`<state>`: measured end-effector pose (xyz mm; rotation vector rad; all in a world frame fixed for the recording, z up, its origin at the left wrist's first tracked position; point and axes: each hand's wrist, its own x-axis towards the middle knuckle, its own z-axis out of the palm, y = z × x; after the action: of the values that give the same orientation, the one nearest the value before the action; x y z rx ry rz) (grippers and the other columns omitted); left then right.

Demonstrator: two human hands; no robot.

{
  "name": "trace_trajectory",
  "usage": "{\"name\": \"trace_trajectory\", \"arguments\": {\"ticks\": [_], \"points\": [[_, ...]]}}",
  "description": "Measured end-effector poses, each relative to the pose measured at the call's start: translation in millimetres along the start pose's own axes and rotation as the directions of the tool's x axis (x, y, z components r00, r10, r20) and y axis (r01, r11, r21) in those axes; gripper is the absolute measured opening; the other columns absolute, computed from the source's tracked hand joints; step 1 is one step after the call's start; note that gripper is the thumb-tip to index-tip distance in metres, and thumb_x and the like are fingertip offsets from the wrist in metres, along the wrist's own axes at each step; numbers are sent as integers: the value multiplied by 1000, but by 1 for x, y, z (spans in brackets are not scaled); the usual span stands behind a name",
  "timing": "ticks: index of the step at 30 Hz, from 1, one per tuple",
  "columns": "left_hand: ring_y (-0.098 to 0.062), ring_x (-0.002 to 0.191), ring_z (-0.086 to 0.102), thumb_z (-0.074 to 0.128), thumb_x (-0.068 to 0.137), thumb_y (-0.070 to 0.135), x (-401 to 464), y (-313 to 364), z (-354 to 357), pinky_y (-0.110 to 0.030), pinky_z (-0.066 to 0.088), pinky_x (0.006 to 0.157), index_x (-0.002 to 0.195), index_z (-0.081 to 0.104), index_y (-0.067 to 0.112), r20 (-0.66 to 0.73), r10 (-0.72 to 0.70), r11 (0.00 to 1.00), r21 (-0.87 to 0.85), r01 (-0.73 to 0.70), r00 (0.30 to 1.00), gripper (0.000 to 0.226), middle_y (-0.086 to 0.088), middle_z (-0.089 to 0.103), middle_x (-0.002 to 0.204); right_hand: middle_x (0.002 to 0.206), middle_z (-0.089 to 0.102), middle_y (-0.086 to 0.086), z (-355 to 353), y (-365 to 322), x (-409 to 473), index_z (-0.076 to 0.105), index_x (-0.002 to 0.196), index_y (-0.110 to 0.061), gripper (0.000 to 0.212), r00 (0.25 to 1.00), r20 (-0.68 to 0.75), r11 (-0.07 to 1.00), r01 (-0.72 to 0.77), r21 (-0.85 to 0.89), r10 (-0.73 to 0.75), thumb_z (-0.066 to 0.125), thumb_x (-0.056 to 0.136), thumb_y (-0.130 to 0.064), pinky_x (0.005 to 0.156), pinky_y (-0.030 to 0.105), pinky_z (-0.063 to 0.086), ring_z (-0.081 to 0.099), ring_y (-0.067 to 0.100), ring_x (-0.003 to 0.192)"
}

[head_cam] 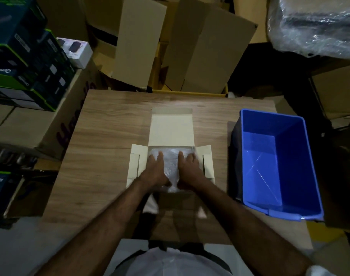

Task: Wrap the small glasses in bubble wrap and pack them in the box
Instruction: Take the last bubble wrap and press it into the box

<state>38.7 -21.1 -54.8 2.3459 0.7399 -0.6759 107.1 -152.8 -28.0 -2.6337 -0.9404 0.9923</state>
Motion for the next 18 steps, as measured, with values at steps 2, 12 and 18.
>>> {"name": "trace_trajectory", "arguments": {"ticks": [2, 12, 18], "points": [[-30, 140, 43, 89, 70, 20, -15, -6, -19, -32, 39, 112, 159, 22, 15, -45, 42, 999, -7, -42, 998, 111, -14, 38, 154, 155, 37, 20, -17, 15, -12, 26, 157, -12, 91, 993, -98, 994, 75, 79, -67, 78, 83, -7, 110, 37, 45, 45, 31, 138], [-37, 134, 50, 66, 85, -3, -23, 1, -35, -38, 48, 104, 160, 17, 21, -48, 161, 946, 292, -140, 986, 93, -19, 19, 163, 153, 36, 14, -35, 37, -13, 40, 151, -14, 77, 984, -69, 960, 141, -243, -162, 77, 83, -8, 100, 39, 51, 53, 31, 127], [-42, 143, 37, 52, 104, 23, -16, 2, -8, -48, 41, 111, 161, -5, 25, -13, 110, 977, 183, -106, 994, 81, -23, -9, 166, 152, 34, 28, -11, 23, -6, 30, 150, 4, 63, 974, -137, 951, 135, -280, -179, 59, 94, 2, 97, 38, 51, 59, 34, 120]]}}
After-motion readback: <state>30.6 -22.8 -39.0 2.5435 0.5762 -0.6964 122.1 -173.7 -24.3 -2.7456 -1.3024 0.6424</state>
